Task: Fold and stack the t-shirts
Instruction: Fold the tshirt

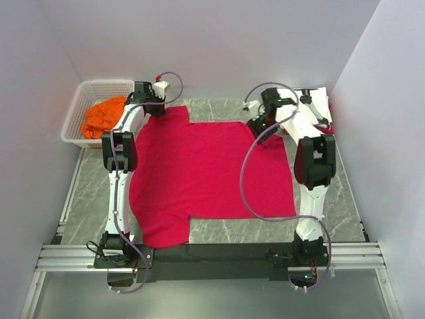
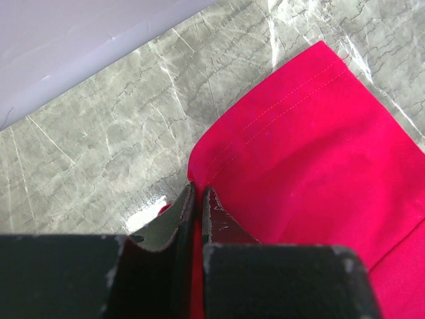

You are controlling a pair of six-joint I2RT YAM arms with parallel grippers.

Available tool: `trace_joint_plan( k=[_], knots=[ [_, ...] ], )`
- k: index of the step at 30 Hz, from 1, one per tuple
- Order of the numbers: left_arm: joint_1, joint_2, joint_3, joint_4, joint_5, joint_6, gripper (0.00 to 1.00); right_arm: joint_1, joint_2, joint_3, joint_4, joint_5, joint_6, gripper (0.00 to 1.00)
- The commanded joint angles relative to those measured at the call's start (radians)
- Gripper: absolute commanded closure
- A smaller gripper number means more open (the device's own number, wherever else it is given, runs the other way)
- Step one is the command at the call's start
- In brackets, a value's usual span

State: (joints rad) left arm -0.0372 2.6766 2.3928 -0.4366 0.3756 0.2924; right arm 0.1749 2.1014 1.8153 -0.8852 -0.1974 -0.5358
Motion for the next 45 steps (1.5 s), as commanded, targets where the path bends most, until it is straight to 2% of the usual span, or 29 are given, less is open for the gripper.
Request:
trace_joint_plan(
  k=[1,4,9,17,27,40,45],
  knots=[
    [0.000,-0.014,-0.030,-0.077,-0.041,-0.001,0.94,0.060,0.057,0.039,0.018,0.091,0.006,0.50],
    [0.000,-0.014,-0.032,-0.074,-0.041,-0.001,0.94,0.069,0.109,0.059,0.020,0.125,0.022,0.55],
    [0.000,-0.018,-0.040,-0.067,-0.040,0.001,0.94,0.069,0.121,0.072,0.048,0.171,0.042,0.53],
    [-0.003,-0.017,-0.046,-0.060,-0.043,0.008,0.94,0.031,0.083,0.119,0.034,0.090,0.054,0.53],
    [-0.003,-0.018,-0.050,-0.045,-0.044,0.011,0.94,-0.006,0.189,0.242,-0.072,0.056,0.056,0.56],
    [-0.003,-0.015,-0.046,-0.042,-0.050,0.010,0.94,-0.025,0.230,0.246,-0.123,-0.003,0.062,0.55],
    [-0.003,-0.012,-0.044,-0.040,-0.053,0.007,0.94,-0.028,0.235,0.249,-0.130,-0.007,0.062,0.62]
  ],
)
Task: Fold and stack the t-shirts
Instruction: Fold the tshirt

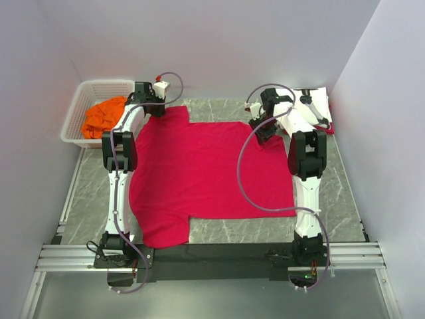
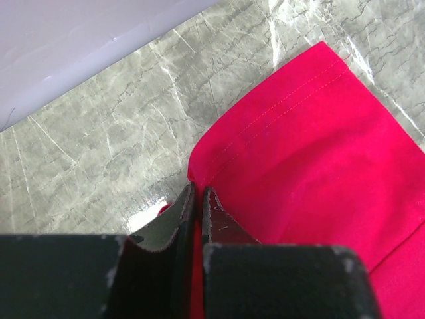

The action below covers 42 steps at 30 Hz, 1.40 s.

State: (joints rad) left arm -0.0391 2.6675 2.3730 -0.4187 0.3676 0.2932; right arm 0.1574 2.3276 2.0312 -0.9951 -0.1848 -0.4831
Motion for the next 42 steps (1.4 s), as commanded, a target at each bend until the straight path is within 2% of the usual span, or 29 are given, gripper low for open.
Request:
trace_joint_plan(
  k=[1,9,15,17,18,20,21,28,42],
  knots=[
    [-0.002,-0.003,-0.024,-0.057,-0.047,0.007,0.94,-0.010,0.010,0.035,-0.023,-0.019,0.009,0.62],
    [-0.001,-0.003,-0.023,-0.057,-0.050,0.007,0.93,-0.015,0.029,0.038,-0.031,0.002,0.009,0.61],
    [-0.002,-0.003,-0.021,-0.055,-0.052,0.006,0.92,-0.016,0.044,0.055,-0.037,0.013,0.005,0.66],
    [-0.002,-0.003,-0.021,-0.054,-0.053,0.004,0.93,-0.016,0.044,0.061,-0.037,0.016,0.005,0.75],
    [-0.002,-0.003,-0.021,-0.052,-0.053,0.006,0.94,-0.016,0.044,0.064,-0.040,0.016,0.001,0.86],
    [-0.002,-0.004,-0.021,-0.049,-0.053,0.006,0.96,-0.018,0.041,0.075,-0.043,0.021,0.000,0.97],
    [-0.001,-0.008,-0.032,-0.045,-0.055,0.007,0.99,-0.018,0.036,0.075,-0.042,0.022,-0.003,1.00],
    [0.018,-0.081,-0.080,0.006,-0.032,-0.011,0.99,-0.024,-0.062,0.060,0.056,0.082,-0.005,1.00],
    [0.102,-0.248,-0.166,0.153,0.191,-0.092,1.00,-0.044,-0.089,0.101,0.259,0.260,-0.063,1.00]
  ],
)
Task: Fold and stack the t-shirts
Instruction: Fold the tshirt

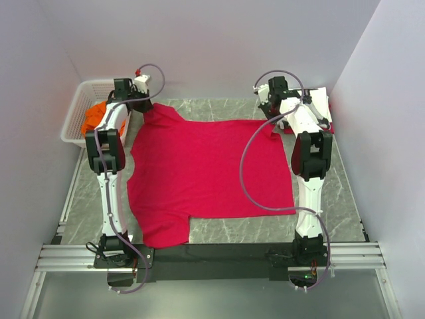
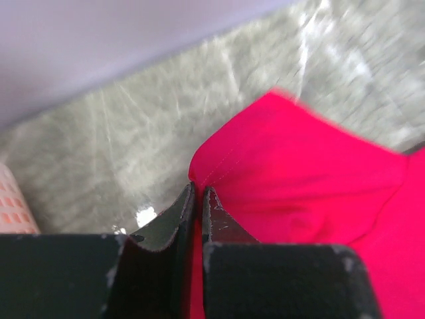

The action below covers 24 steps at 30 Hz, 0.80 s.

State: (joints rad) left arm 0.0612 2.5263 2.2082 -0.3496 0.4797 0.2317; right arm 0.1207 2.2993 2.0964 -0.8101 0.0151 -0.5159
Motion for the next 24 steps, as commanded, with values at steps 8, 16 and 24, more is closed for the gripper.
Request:
trace_joint_plan(
  k=[8,16,24],
  knots=[
    [0.032,-0.210,-0.102,0.195,0.198,-0.043,0.99,-0.036,-0.067,0.019,0.181,0.121,-0.052,1.00],
    [0.043,-0.300,-0.162,0.143,0.283,0.038,1.00,-0.043,-0.107,-0.041,0.190,0.065,-0.095,1.00],
    [0.045,-0.474,-0.294,0.031,0.235,0.066,1.00,-0.055,-0.199,-0.128,0.190,0.000,-0.131,1.00]
  ],
)
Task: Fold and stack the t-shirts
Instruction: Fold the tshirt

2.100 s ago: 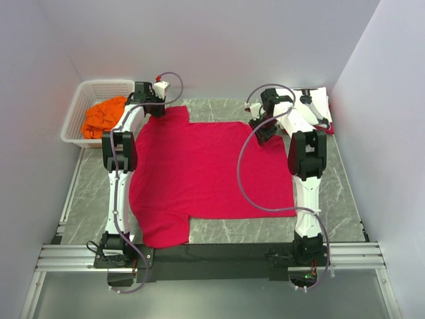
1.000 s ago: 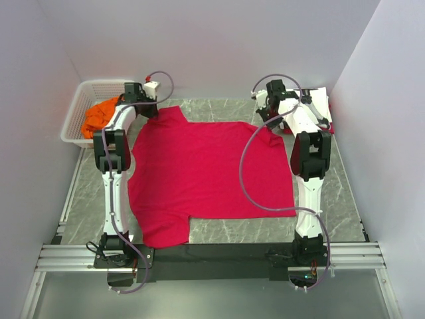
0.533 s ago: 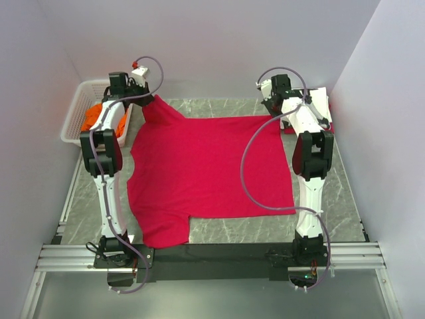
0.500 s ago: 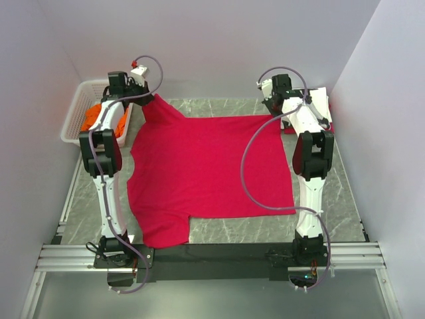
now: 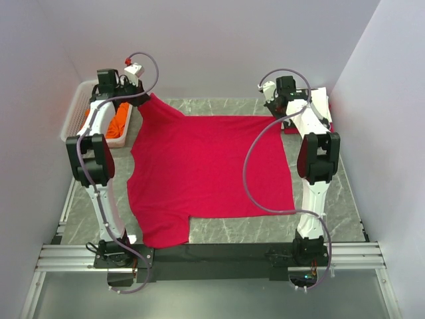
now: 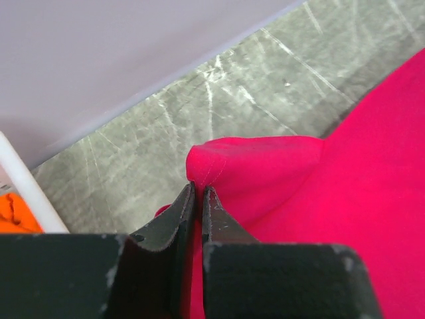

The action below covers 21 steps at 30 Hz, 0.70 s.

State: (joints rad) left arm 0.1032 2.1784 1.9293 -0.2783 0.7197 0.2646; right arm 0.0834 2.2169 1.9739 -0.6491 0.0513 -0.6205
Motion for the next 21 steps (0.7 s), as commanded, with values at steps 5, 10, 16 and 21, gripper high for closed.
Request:
trace_joint_plan(
  k=[5,10,16,21],
  knots=[
    [0.003,-0.262,-0.153,-0.096,-0.042,0.064,1.00,-0.028,-0.164,-0.046,0.002,-0.103,-0.070,1.00],
    [0.003,-0.383,-0.280,-0.162,-0.083,0.074,1.00,-0.040,-0.195,-0.073,-0.047,-0.159,-0.120,1.00],
    [0.000,-0.544,-0.430,-0.226,-0.109,0.102,1.00,-0.048,-0.212,-0.105,-0.103,-0.211,-0.165,1.00],
    [0.000,-0.660,-0.599,-0.278,-0.150,0.137,1.00,-0.053,-0.246,-0.176,-0.133,-0.249,-0.203,1.00]
  ],
)
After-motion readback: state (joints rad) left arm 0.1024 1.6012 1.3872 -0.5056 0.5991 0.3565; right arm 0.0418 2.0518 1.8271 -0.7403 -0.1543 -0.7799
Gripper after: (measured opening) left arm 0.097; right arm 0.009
